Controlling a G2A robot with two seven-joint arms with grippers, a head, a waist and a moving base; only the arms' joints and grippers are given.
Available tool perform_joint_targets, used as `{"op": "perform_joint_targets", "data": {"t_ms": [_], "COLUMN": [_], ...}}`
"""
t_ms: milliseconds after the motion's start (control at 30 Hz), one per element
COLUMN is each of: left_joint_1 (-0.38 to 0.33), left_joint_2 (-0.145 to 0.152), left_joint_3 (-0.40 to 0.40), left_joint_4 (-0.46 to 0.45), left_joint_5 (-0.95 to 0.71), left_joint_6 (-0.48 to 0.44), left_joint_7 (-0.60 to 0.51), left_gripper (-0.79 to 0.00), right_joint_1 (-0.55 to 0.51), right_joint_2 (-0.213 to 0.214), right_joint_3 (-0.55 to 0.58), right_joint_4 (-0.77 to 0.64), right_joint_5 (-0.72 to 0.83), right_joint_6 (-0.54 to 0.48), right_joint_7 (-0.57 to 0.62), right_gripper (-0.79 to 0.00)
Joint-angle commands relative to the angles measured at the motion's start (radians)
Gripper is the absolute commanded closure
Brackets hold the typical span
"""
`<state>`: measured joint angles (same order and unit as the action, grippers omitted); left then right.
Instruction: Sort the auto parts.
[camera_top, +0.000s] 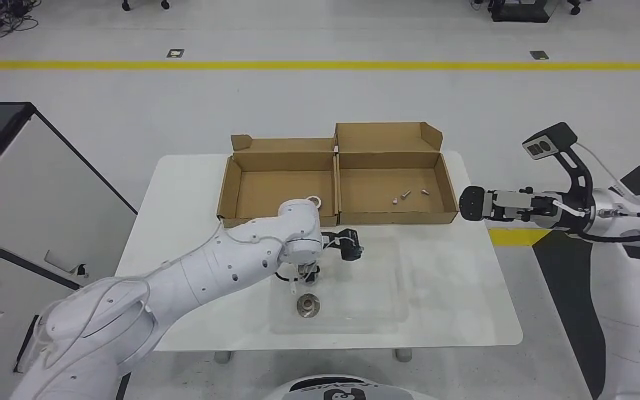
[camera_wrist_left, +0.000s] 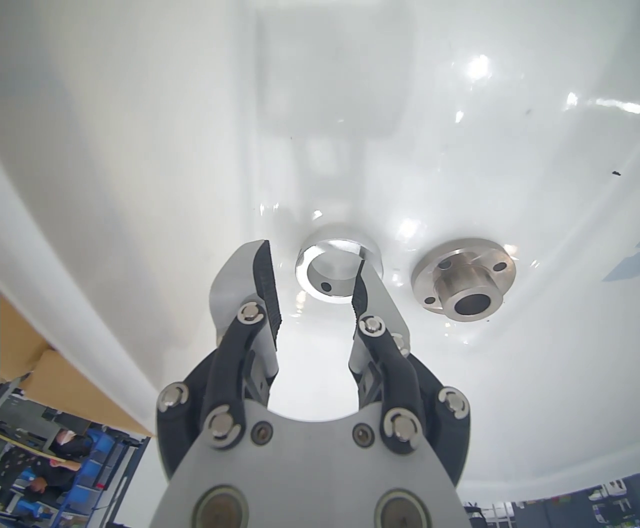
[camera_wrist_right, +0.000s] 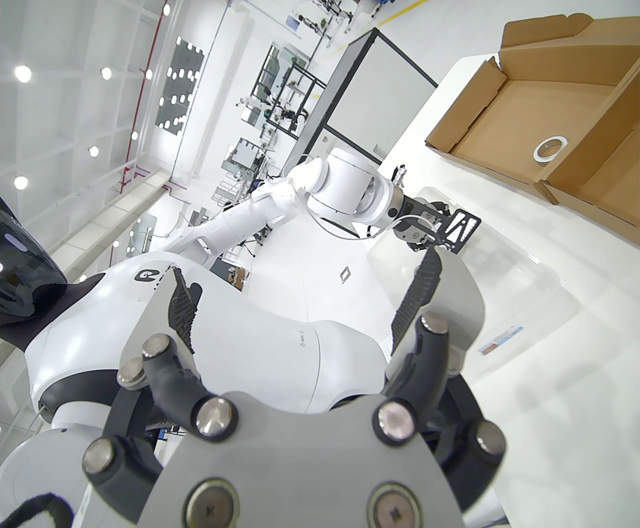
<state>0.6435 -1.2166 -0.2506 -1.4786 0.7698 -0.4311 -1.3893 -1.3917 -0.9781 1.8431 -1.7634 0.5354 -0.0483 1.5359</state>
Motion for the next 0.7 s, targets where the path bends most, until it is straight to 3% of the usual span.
{"op": "perform_joint_targets", "data": {"t_ms": [0, 667], "left_joint_1": [-0.001, -0.034], "left_joint_2": [0.005, 0.041], "left_joint_3": [0.01, 0.081], "left_joint_4": [-0.012, -0.07], "left_joint_5": [0.022, 0.047], "left_joint_6": [-0.018, -0.097], "left_joint_7": [0.019, 0.097], "left_gripper": [-0.391, -0.376], "right_joint_1": [0.0, 0.0], "right_joint_2": [0.0, 0.0], "right_joint_3": [0.0, 0.0], "right_joint_4": [0.0, 0.0], "right_joint_5": [0.0, 0.0], "right_joint_6": [0.0, 0.0], "right_joint_7": [0.0, 0.0], "right_gripper": [-0.785, -0.785]}}
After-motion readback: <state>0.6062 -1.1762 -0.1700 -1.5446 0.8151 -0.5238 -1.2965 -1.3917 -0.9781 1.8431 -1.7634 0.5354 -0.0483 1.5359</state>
